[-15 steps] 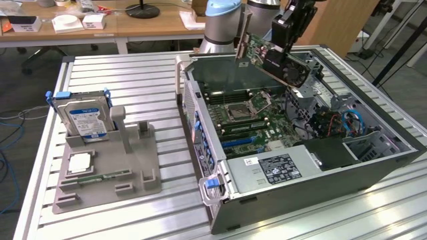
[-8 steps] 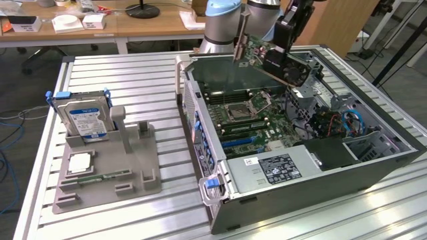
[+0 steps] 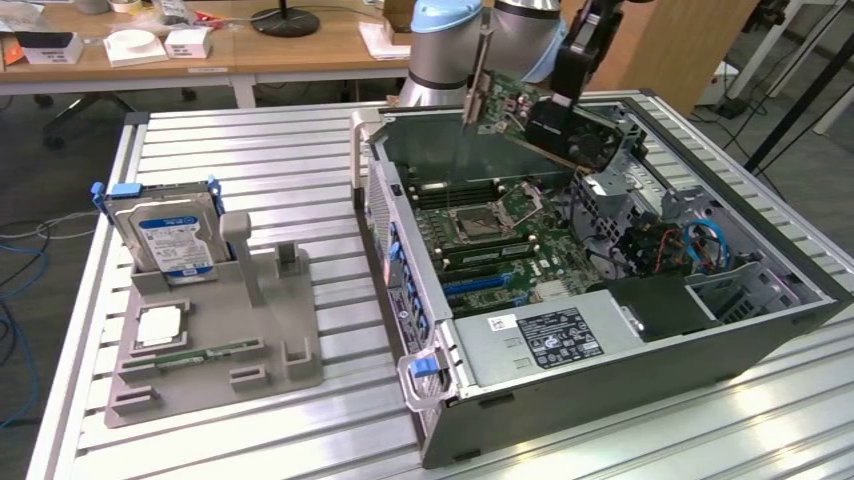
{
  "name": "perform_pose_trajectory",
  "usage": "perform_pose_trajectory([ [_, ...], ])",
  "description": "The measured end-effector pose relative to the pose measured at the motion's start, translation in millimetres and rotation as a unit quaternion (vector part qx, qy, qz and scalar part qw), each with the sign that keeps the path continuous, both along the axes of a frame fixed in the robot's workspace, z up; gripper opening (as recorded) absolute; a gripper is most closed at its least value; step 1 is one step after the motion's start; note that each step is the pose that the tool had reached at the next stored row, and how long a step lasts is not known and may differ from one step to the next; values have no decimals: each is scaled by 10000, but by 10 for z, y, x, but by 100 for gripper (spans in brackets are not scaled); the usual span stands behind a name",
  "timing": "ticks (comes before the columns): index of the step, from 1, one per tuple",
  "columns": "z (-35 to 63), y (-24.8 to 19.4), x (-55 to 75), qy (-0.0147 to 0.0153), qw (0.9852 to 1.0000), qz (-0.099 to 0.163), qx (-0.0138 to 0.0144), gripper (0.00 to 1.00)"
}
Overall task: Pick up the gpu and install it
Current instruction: 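Insert the gpu into the slot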
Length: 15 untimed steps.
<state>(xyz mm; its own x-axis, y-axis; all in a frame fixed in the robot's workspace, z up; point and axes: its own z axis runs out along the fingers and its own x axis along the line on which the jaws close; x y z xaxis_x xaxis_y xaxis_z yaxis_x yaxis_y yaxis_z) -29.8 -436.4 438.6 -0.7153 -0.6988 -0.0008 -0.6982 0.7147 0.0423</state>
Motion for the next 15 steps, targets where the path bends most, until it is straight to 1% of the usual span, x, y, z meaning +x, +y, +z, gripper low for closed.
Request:
perform_pose_trajectory([
  [4,0,0,0,0,9996,279,0,26],
  [8,0,0,0,0,9985,556,0,26],
  [12,0,0,0,0,9964,851,0,26],
  [15,0,0,0,0,9942,1077,0,26],
])
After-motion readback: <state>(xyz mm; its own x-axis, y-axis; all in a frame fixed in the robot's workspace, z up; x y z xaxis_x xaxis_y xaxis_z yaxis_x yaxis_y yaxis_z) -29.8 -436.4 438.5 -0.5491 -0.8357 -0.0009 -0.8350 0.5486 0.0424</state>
